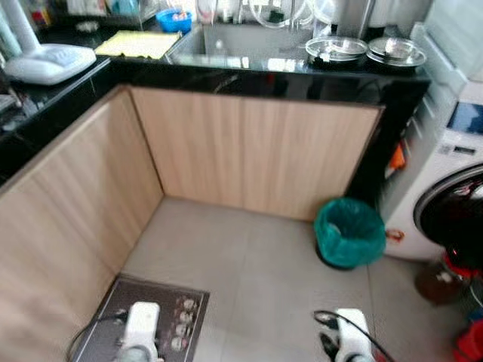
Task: Kitchen organization
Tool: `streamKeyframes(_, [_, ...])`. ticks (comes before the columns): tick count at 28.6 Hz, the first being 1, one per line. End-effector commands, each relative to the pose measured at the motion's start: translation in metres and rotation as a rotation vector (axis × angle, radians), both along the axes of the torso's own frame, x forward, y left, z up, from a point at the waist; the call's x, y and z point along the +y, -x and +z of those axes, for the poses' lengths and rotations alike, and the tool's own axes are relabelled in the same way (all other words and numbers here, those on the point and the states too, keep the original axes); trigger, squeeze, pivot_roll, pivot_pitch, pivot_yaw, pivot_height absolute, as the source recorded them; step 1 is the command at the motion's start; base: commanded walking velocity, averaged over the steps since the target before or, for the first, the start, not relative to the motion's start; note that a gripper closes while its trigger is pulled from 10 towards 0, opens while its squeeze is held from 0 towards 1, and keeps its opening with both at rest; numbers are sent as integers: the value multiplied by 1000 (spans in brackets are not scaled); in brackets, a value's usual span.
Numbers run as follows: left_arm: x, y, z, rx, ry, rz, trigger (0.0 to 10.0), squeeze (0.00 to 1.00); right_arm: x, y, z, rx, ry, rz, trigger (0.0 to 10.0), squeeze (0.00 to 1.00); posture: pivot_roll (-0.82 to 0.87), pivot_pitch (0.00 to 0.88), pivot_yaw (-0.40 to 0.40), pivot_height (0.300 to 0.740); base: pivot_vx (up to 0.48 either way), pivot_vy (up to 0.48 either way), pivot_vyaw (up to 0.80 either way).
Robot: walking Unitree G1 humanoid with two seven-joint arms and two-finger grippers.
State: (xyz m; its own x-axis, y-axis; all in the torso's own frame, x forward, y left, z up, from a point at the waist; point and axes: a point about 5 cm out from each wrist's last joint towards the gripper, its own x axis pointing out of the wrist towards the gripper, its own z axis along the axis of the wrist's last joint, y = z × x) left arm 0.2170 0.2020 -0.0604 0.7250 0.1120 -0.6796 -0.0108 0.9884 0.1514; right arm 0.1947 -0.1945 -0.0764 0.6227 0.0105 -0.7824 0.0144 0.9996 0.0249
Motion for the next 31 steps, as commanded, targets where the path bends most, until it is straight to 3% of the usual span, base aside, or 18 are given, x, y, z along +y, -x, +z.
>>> streamKeyframes(1, [10, 7, -2, 21, -17, 13, 10000, 0, 9, -3, 1, -12, -21, 7, 10000, 0, -4, 18, 3, 740, 386, 0, 0])
streamKeyframes(5, [10, 7, -2, 20, -15, 11, 10000, 0, 10, -3, 0, -9, -24, 7, 10000, 0, -4, 18, 4, 740, 388, 0, 0])
streamKeyframes(10, [10, 6, -2, 20, -14, 11, 10000, 0, 10, -3, 0, -1, -26, 9, 10000, 0, -4, 17, 5, 740, 394, 0, -724])
streamKeyframes(31, [10, 7, -3, 25, -13, 12, 10000, 0, 10, -3, 0, -10, -27, 6, 10000, 0, -6, 0, 3, 740, 392, 0, 0])
